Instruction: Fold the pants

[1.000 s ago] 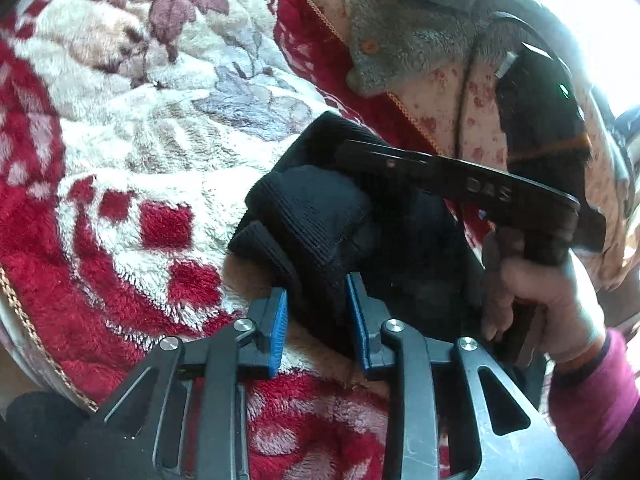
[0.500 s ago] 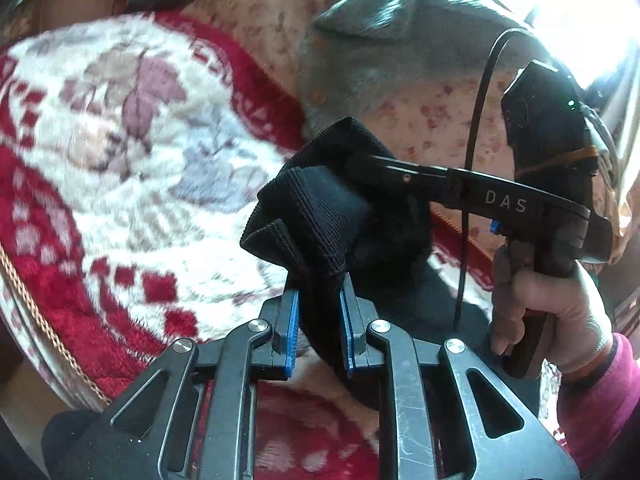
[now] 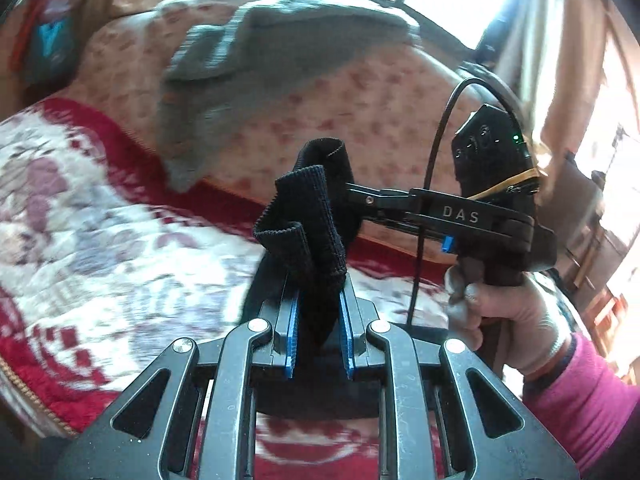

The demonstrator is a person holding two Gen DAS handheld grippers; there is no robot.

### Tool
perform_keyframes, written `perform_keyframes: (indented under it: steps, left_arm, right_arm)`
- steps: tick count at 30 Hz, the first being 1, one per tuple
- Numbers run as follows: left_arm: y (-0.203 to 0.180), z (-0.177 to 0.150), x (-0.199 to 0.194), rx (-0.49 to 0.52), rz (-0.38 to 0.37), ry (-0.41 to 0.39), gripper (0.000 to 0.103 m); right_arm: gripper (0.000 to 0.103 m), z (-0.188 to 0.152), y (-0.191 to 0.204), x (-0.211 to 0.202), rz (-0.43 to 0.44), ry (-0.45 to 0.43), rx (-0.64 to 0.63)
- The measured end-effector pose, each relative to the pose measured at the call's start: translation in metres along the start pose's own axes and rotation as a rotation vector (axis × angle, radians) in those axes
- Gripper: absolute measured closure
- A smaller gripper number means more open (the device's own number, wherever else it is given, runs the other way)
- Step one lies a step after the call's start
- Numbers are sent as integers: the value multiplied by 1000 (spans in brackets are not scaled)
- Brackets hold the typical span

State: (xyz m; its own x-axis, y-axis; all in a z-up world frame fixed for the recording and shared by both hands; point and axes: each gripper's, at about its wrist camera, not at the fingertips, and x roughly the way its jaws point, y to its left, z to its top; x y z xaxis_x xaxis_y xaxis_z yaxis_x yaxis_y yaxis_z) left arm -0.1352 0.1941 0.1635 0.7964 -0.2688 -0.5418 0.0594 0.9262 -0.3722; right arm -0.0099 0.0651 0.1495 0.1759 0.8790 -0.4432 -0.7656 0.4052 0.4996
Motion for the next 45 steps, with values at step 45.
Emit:
perform_keyframes:
  steps: [45]
  left_arm:
    - [-106, -59, 75, 144, -103, 253, 71]
  right_arm:
    - [71, -172, -82, -231, -223, -276, 442]
